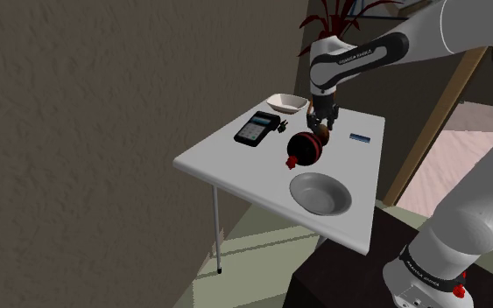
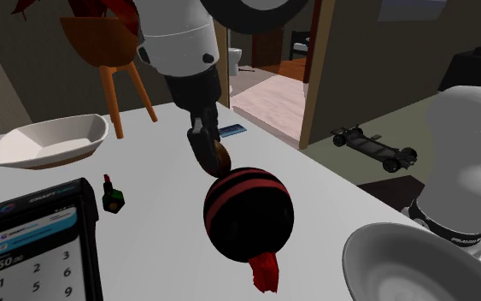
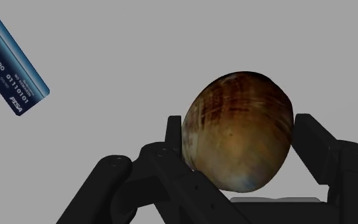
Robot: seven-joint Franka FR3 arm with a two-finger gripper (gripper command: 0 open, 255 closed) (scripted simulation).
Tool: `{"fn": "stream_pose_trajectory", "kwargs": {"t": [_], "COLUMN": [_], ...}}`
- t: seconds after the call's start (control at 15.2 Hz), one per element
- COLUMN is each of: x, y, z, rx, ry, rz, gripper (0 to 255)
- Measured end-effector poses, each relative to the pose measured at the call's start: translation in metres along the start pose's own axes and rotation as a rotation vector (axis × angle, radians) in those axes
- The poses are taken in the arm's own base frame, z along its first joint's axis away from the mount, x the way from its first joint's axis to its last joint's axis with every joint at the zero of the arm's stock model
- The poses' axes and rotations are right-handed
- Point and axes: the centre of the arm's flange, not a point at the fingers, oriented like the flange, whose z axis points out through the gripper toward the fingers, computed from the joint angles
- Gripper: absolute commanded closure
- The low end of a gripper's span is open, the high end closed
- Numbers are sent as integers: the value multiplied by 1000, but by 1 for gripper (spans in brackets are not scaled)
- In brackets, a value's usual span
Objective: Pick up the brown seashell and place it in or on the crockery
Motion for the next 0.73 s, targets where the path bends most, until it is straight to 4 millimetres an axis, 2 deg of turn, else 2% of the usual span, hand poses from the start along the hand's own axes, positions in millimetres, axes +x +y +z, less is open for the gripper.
{"fn": "stream_pose_trajectory", "kwargs": {"t": [0.73], "x": [-5], "y": [11], "z": [-56], "rx": [0], "ry": [0], "rz": [0], "gripper": [255]}}
